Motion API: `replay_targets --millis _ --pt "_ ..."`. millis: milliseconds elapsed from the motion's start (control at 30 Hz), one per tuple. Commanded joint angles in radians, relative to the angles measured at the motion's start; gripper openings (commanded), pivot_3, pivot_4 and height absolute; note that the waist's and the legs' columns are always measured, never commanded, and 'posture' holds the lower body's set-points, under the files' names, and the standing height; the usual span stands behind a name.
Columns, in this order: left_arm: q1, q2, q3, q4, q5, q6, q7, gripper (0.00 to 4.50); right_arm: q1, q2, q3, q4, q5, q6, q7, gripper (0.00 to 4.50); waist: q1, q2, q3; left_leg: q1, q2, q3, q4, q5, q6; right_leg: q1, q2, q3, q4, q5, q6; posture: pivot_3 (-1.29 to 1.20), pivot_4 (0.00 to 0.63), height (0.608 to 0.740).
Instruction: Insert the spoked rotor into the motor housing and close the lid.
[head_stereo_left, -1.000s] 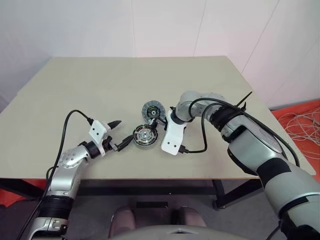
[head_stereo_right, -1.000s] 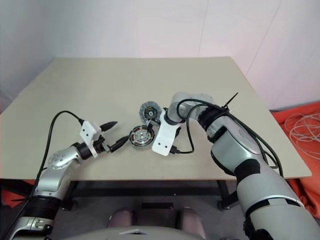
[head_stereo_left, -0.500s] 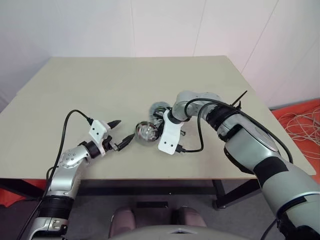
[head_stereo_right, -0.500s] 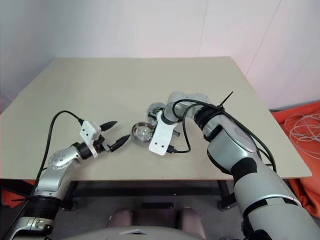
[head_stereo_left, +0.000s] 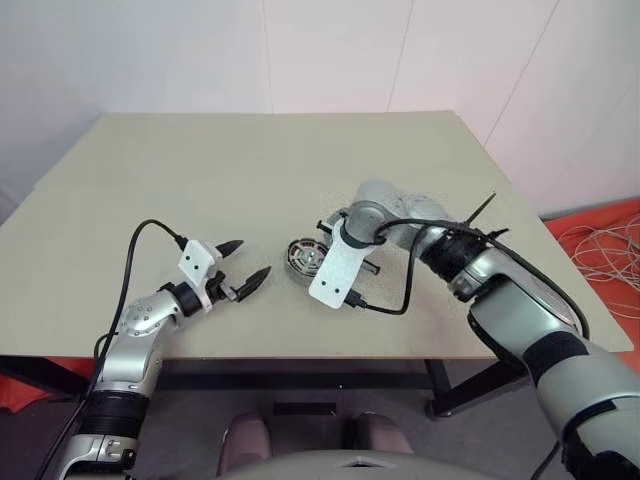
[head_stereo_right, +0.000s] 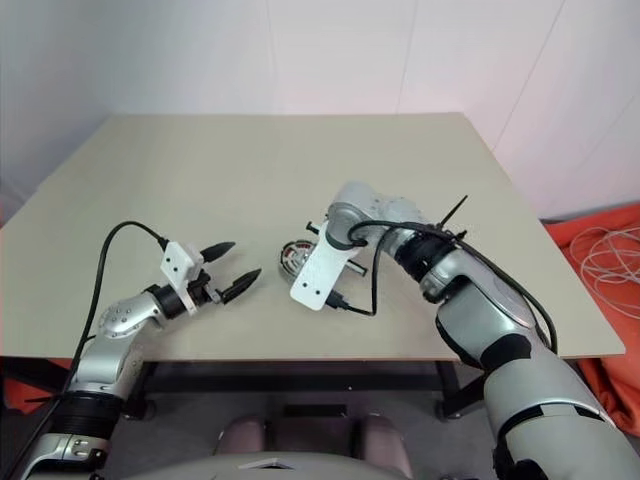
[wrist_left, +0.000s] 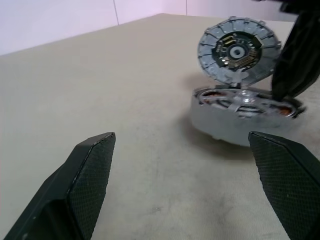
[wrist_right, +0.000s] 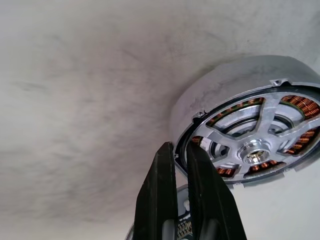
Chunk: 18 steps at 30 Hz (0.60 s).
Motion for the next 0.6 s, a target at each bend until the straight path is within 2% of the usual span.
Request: replay_targets --millis 33,167,267,400,600 --pt "-0.02 0.0 0.006 -0.019 -0.001 -0.015 -0.001 4.5 -0.005 -0.033 -0.065 -0.184 0.055 0.123 0.093 0.02 0.0 0.0 0.0 0.0 0.0 0.0 0.0 0.0 0.0 0.0 0.0 0.0 0.0 0.0 0.0 0.0 0.0 0.74" --pt "-0.033 -0.005 -0.001 -0.004 0.002 -0.015 -0.005 4.5 0.037 -0.029 -0.068 -0.303 0.098 0.328 0.161 0.02 -0.001 0.0 0.0 0.001 0.0 0.0 0.0 0.0 0.0 0.0 0.0 0.0 0.0 0.0 0.0 0.0 0.0 0.74" --pt "-0.044 -0.009 -0.004 0.006 0.004 -0.017 -0.007 4.5 0.034 -0.046 0.005 -0.328 0.153 0.551 0.165 0.02 0.001 0.0 0.0 0.001 0.0 0.0 0.0 0.0 -0.001 0.0 0.0 0.0 0.0 0.0 0.0 0.0 0.0 0.74" --pt "-0.049 -0.009 -0.002 0.012 0.005 -0.019 -0.011 4.5 0.027 0.012 0.018 -0.258 0.1 0.679 0.143 0.02 0.0 0.0 0.0 0.002 0.0 0.0 0.0 0.001 -0.001 0.002 0.0 0.0 0.0 0.0 0.0 0.0 0.0 0.74" --pt "-0.043 -0.008 0.002 0.009 0.005 -0.018 -0.011 4.5 0.012 0.053 0.032 -0.225 0.096 0.744 0.124 0.02 0.002 0.0 0.001 0.001 0.0 0.0 0.0 0.001 -0.002 0.001 0.0 0.0 0.0 0.0 0.0 0.0 0.0 0.74"
